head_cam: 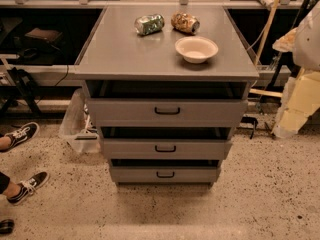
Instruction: Open bottom drawer
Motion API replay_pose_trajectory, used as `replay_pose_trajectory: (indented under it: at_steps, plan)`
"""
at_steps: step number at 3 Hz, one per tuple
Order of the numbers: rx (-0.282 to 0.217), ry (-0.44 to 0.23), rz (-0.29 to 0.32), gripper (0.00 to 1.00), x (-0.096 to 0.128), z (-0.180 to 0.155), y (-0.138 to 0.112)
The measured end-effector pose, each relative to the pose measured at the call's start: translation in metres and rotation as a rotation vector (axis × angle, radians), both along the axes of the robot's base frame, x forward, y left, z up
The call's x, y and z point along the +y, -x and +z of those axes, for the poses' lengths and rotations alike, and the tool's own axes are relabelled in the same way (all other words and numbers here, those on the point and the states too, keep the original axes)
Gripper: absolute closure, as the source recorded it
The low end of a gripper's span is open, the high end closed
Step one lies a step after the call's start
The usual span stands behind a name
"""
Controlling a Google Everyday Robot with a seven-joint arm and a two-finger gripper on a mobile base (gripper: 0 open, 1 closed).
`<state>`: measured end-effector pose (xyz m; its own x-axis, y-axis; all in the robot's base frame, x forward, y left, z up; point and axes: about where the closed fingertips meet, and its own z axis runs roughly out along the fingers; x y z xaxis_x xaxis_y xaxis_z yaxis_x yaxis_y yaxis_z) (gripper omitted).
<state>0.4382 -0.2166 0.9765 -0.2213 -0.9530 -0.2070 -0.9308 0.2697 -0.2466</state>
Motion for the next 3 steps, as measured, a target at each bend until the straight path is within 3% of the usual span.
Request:
replay_pose_trajectory:
  at_steps: [1, 2, 3]
  plan:
    - [0.000, 0.000, 0.000, 0.00, 0.000, 0.000, 0.000]
    - [0.002, -0.001, 0.003, 0.00, 0.015, -0.026, -0.003]
    - [0.049, -0.080, 0.017, 0.00, 0.071, -0.093, -0.006]
